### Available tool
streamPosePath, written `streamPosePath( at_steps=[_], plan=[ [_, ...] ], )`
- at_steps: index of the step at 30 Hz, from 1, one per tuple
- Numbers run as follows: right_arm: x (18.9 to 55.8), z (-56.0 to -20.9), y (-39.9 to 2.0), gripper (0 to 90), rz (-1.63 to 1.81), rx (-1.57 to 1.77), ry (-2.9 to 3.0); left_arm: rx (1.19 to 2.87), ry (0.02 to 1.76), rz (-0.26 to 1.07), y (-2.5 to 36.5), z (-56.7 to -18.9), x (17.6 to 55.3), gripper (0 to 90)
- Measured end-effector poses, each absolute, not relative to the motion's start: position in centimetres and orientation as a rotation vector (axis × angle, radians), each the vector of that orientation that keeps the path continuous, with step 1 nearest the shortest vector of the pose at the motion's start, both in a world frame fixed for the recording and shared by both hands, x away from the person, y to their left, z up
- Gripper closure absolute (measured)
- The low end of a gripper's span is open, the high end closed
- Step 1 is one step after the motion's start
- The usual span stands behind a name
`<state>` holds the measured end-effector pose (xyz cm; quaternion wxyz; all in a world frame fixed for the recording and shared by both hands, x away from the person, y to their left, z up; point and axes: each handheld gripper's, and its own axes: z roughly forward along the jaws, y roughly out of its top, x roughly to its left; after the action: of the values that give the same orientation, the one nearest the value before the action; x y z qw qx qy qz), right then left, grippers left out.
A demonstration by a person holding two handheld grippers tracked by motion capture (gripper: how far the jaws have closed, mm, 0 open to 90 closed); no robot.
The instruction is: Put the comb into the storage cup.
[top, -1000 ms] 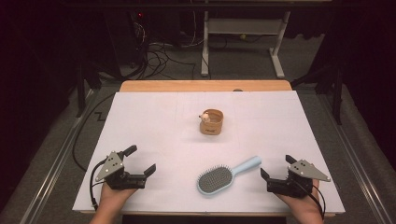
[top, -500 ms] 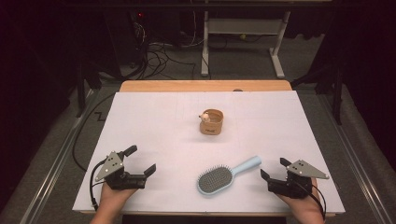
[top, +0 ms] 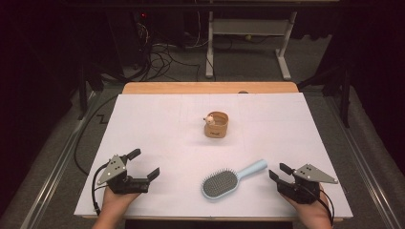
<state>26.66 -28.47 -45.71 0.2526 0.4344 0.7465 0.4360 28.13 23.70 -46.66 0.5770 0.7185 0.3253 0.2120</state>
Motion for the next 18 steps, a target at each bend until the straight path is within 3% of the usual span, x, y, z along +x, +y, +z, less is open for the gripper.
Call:
streamPosePath(
  at_steps=[8, 18],
  plan=[
    [26.60, -45.59, -28.61, 71.5, 1.196, 1.181, 2.032, 1.688, 0.749, 0.484, 23.59, -46.72, 28.15, 1.3],
    [26.63, -45.37, -28.92, 84.1, 1.236, 1.195, 2.033, 1.690, 0.740, 0.472, 23.55, -46.73, 28.13, 1.6]
  ],
)
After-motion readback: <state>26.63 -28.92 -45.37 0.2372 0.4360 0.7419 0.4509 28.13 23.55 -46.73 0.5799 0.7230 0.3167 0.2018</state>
